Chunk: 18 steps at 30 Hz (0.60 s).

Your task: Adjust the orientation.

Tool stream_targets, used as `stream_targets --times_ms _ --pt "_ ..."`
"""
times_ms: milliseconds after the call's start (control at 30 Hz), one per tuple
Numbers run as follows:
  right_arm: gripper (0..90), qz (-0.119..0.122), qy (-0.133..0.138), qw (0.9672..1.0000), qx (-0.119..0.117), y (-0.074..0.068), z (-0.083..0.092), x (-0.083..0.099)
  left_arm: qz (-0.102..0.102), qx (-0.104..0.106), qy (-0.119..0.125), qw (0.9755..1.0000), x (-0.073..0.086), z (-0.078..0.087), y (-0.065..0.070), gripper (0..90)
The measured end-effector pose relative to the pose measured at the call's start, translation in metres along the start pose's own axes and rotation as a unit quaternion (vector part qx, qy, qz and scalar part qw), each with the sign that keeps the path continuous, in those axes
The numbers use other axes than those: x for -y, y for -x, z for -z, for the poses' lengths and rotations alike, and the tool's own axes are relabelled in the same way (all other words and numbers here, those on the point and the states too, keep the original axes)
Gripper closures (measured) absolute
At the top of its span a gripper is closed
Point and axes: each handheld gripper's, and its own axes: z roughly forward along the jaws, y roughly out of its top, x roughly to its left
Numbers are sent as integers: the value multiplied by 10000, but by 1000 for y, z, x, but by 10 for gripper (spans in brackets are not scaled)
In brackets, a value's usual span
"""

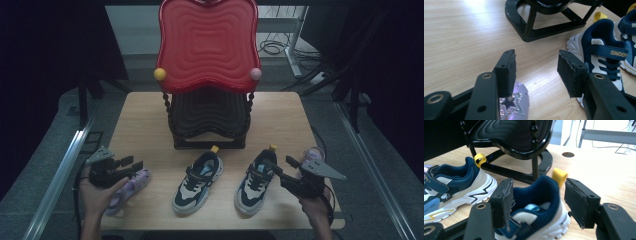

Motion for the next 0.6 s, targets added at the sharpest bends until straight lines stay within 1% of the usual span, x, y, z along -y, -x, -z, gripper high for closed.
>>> stream_targets --times_ms 133,200,300,333,367,433,467,500,533,600 --pt "428 32 -123 9998 125 9 7 8 51 -24 -12 10000 4 3 3 482" --pt "429 31 -217 9996 189 14 7 12 130 -70 8 9999 7 5 2 481" --pt "430 -26 -289 9993 255 21 8 15 273 -60 68 9996 12 6 -4 480" --pt "430 -26 -289 9993 255 21 8 15 273 -60 68 9996 12 6 -4 478" --pt "440 -86 -332 9988 358 29 11 17 335 -91 50 9994 15 5 -7 475" --pt "446 -124 -338 9984 434 35 14 18 374 -81 5 9993 18 4 -10 473" --pt "448 -132 -357 9980 502 38 16 18 364 -71 -22 9993 19 4 -10 469" --pt "448 -132 -357 9980 502 38 16 18 364 -71 -22 9993 19 4 -10 467" --pt "461 -93 -397 9972 629 43 22 19 339 -85 -14 9994 18 5 -9 466" --pt "498 -89 -417 9962 754 47 29 21 336 -83 32 9994 17 7 -8 465"
